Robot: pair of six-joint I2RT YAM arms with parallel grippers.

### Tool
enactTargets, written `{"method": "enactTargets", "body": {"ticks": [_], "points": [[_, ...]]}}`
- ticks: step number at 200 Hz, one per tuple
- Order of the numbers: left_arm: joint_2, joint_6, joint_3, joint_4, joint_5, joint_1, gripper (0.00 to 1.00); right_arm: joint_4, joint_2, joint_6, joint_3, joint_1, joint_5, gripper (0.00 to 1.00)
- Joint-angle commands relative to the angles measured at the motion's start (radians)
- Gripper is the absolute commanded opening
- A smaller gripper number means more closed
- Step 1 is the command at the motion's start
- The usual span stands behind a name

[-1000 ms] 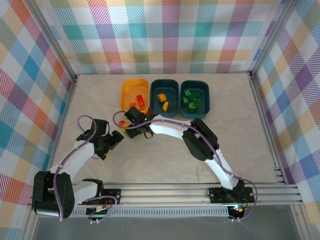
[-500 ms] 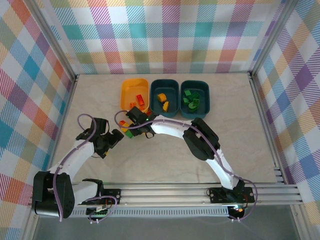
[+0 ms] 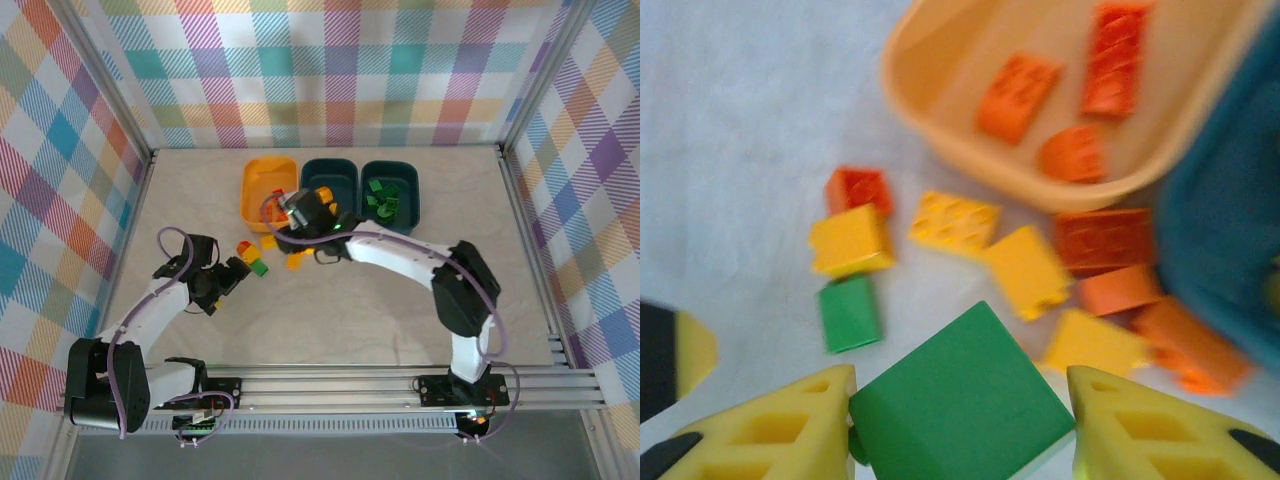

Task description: Sort the legos into containers by color

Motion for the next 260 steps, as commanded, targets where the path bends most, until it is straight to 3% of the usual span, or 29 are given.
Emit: {"method": "enactTargets", "body": {"ticks": [1,42,82,116,134,160,218,260], "points": [[0.012,-0.003,0.031,0.024,0.062,0.009,0.96,0.007,-0.059,0.049,-0.062,-0.171,-0.016,0.41],[0.03,-0.007,0.039,0.041,0.103,-0.021,0.95,-0.025,-0.052,0.137,-0.132,-0.451,-0.089,0.4],[0.078,-0.002,0.07,0.038,0.113,-0.069,0.95,-0.048,0.009,0.141,-0.12,-0.557,-0.126,0.41],[0.106,0.004,0.095,0.03,0.111,-0.103,0.95,-0.07,0.043,0.141,-0.08,-0.576,-0.129,0.44],[0.115,0.006,0.102,0.027,0.109,-0.111,0.95,-0.089,0.045,0.141,-0.061,-0.577,-0.118,0.57],[0.127,0.014,0.111,0.023,0.102,-0.119,0.95,-0.072,-0.018,0.15,-0.092,-0.577,-0.109,0.68],[0.219,-0.071,0.18,0.014,0.066,-0.141,0.95,0.047,-0.327,0.218,-0.39,-0.544,-0.093,0.72],[0.329,-0.158,0.28,-0.022,0.0,-0.168,0.88,0.055,-0.497,0.242,-0.585,-0.514,-0.082,0.73]]}}
